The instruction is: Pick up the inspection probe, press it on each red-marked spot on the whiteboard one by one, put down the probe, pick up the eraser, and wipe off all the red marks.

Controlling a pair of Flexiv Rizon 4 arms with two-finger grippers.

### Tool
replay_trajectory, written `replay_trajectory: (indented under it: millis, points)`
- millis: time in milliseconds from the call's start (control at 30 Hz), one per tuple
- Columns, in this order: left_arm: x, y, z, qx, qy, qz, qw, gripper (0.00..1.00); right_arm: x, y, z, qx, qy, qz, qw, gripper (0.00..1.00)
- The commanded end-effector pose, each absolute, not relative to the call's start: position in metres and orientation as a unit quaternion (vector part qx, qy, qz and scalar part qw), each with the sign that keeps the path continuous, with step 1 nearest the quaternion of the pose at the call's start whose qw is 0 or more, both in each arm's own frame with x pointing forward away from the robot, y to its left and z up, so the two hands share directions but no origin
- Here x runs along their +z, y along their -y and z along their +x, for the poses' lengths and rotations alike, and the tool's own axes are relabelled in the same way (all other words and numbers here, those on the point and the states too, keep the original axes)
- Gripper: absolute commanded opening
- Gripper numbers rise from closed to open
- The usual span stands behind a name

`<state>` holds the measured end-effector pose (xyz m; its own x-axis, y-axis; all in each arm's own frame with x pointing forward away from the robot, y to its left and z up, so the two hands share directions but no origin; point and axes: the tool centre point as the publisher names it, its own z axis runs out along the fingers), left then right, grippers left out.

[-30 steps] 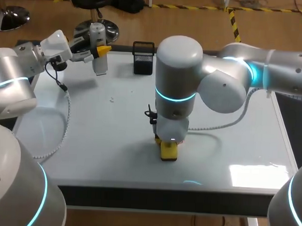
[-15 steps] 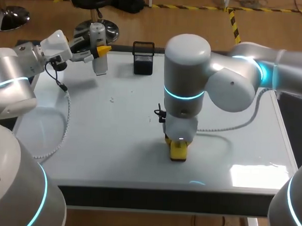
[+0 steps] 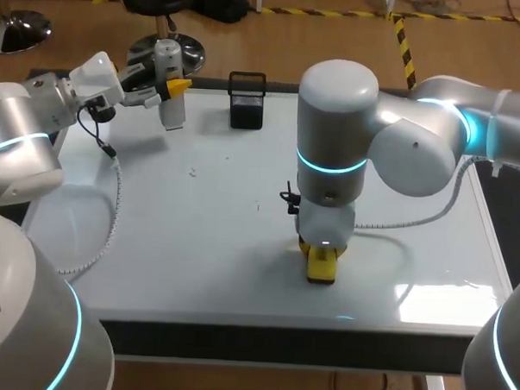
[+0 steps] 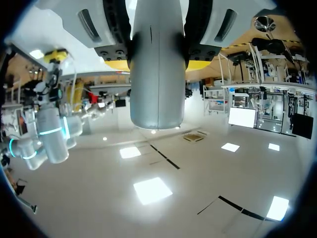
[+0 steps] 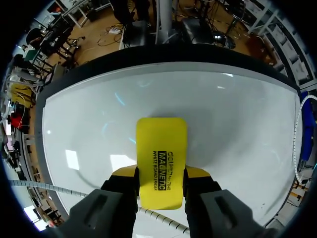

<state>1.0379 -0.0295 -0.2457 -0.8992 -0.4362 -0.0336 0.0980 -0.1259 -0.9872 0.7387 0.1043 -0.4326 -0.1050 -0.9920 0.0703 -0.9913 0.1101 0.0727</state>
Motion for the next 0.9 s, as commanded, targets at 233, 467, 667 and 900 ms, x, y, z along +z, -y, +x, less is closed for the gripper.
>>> replay_trajectory:
  millis: [233, 467, 667, 900]
  points:
    - [-0.245, 0.03, 1.038, -0.739, -0.635, -0.133, 0.182, 0.0, -0.448, -0.093, 0.738, 0.006, 0.742, 0.669, 0.043, 0.0]
    - [-0.245, 0.03, 1.038, -0.739, -0.635, -0.133, 0.182, 0.0, -0.415, -0.097, 0.748, 0.006, 0.745, 0.667, 0.004, 0.0]
    - [-0.245, 0.03, 1.038, -0.739, -0.635, -0.133, 0.182, 0.0, -0.385, -0.102, 0.764, 0.011, 0.74, 0.672, -0.02, 0.0]
    - [-0.245, 0.03, 1.038, -0.739, -0.635, -0.133, 0.182, 0.0, -0.375, -0.098, 0.789, 0.018, 0.738, 0.674, -0.019, 0.0]
